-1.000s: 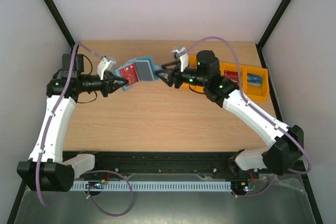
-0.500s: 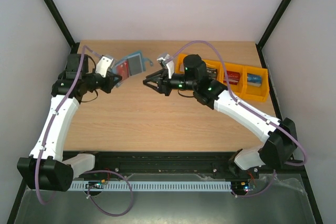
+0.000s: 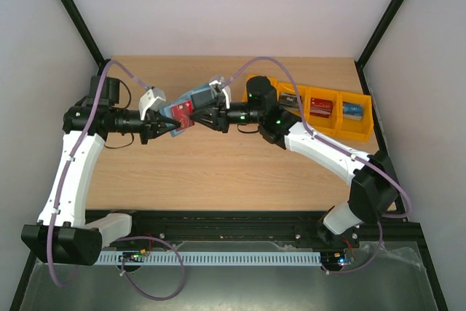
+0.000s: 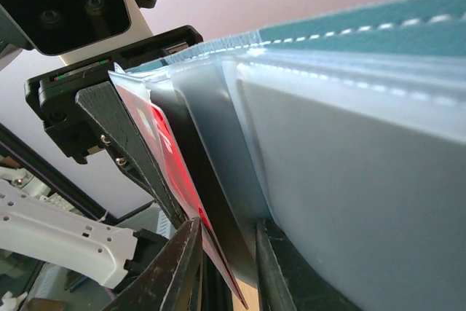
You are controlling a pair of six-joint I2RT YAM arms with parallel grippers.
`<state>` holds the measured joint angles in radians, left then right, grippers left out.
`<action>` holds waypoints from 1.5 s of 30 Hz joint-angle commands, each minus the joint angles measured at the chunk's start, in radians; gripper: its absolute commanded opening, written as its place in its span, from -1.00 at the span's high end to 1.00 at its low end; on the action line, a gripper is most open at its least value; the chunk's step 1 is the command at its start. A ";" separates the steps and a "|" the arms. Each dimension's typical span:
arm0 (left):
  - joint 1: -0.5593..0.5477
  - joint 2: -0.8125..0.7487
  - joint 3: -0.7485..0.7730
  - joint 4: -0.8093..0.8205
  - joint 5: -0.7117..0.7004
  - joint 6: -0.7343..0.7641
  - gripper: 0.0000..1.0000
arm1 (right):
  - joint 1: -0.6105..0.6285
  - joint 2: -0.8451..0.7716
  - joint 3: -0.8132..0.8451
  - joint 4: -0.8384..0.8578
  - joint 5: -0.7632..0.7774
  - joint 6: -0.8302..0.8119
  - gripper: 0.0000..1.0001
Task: Take the credit cards out of the card holder
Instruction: Remove the credit card from the card holder.
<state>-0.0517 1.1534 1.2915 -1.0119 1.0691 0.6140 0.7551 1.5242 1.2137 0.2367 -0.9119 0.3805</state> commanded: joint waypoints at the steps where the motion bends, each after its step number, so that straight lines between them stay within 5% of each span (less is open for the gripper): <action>1: -0.010 -0.009 0.039 -0.126 0.177 0.162 0.95 | -0.011 -0.015 0.021 0.012 0.014 -0.013 0.58; 8: -0.010 -0.010 0.057 -0.275 0.215 0.355 0.95 | -0.010 -0.033 0.019 0.010 0.025 -0.052 0.72; 23: -0.008 -0.004 0.059 -0.276 0.218 0.359 0.95 | 0.056 -0.067 0.010 -0.035 0.094 -0.200 0.64; 28: -0.008 -0.007 0.042 -0.164 0.186 0.220 0.93 | 0.057 -0.049 0.010 0.063 -0.060 -0.115 0.96; 30: -0.005 -0.008 0.029 -0.093 0.162 0.124 0.69 | 0.055 -0.055 0.006 0.069 -0.079 -0.114 0.97; 37: 0.004 -0.009 0.008 -0.027 0.148 0.042 0.68 | 0.015 -0.096 -0.063 0.127 -0.123 -0.063 0.97; 40: 0.004 -0.008 0.008 -0.027 0.152 0.047 0.94 | 0.011 -0.094 -0.064 0.127 -0.152 -0.058 0.97; 45: 0.004 -0.004 0.006 -0.029 0.159 0.048 0.95 | 0.034 -0.057 -0.014 0.056 -0.155 -0.083 0.83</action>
<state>-0.0456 1.1572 1.3006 -1.0676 1.1755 0.6647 0.7670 1.4593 1.1591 0.2970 -1.0275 0.3038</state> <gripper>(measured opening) 0.078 0.074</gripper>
